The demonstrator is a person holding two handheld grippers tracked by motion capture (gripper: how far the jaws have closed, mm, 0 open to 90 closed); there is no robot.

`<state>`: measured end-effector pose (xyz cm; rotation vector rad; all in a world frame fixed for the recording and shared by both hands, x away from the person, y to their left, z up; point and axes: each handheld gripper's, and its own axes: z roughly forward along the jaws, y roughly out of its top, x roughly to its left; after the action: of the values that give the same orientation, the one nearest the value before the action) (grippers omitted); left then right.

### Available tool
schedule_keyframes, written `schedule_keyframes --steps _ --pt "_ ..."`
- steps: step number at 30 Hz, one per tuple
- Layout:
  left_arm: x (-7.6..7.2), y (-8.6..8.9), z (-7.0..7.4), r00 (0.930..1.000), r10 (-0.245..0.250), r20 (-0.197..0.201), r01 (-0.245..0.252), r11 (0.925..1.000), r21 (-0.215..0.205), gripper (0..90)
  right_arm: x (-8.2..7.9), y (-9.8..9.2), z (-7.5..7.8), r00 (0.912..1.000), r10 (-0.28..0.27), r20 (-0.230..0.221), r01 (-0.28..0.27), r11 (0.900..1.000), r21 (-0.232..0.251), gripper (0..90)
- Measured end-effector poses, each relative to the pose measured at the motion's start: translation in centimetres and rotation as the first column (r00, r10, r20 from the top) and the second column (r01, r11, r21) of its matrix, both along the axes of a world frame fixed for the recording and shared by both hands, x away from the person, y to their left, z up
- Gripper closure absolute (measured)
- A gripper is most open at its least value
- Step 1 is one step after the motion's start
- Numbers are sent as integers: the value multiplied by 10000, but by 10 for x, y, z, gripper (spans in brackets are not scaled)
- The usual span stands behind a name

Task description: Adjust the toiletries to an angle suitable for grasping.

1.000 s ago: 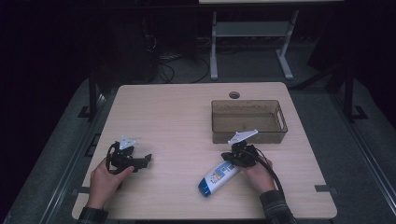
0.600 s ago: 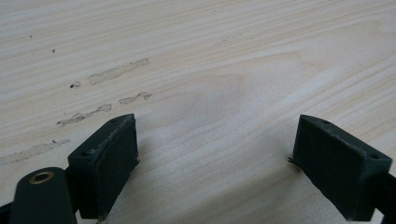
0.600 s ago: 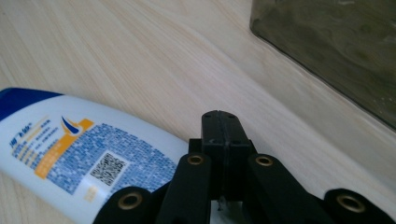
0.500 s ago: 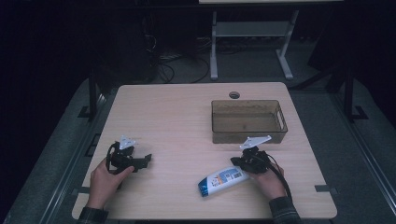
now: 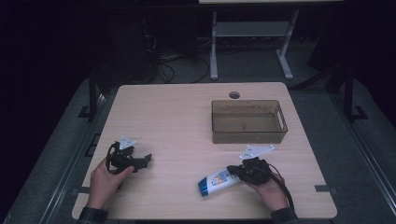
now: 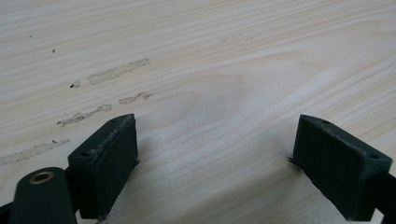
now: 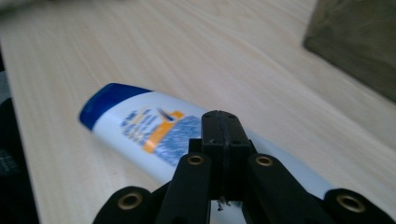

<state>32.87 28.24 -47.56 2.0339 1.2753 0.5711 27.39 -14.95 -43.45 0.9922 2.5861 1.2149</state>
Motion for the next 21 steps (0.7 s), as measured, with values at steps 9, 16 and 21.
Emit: schedule_keyframes --steps 9,16,21 --pt "0 0 0 10000 0 -1 0 10000 -2 128 -21 23 -6 9948 976 -277 -971 9951 203 900" --pt "0 0 0 10000 -1 -3 1 10000 1 128 -30 43 -10 9848 1683 -425 -1676 9857 200 900" --pt "0 0 0 10000 0 0 0 10000 -1 128 -32 50 -11 9804 1910 -476 -1902 9815 193 900"
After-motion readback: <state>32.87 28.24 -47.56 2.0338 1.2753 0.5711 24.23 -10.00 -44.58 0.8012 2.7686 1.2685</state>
